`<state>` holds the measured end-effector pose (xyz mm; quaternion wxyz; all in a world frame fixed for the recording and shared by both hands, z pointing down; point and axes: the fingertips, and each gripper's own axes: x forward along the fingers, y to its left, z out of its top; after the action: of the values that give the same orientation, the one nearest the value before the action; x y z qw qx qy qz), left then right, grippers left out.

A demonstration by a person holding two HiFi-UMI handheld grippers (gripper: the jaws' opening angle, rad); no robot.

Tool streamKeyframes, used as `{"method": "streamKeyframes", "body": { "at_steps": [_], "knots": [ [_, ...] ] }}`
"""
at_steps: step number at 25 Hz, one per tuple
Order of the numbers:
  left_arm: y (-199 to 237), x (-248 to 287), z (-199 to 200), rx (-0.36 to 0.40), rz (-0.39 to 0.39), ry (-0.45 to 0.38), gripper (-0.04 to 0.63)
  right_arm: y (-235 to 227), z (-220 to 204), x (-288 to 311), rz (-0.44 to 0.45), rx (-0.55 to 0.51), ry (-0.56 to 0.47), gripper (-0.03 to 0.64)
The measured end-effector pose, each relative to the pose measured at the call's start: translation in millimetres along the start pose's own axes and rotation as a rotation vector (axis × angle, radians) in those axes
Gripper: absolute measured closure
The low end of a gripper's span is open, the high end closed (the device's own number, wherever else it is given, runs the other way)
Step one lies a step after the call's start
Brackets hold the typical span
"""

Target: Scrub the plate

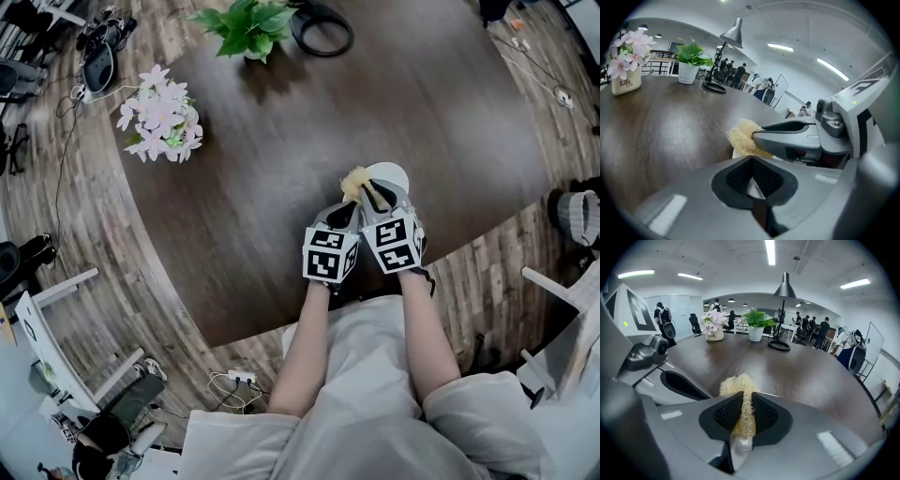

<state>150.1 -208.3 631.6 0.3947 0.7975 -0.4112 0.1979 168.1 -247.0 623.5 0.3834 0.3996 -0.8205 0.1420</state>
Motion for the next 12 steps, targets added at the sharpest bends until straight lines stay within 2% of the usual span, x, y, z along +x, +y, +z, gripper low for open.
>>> {"method": "streamKeyframes", "body": {
  "at_steps": [12],
  "knots": [
    [-1.9,0.1,0.9,0.004,0.001,-0.011,0.594,-11.7,-0.6,-1.8,-0.021,0.012,-0.001,0.535]
  ]
}}
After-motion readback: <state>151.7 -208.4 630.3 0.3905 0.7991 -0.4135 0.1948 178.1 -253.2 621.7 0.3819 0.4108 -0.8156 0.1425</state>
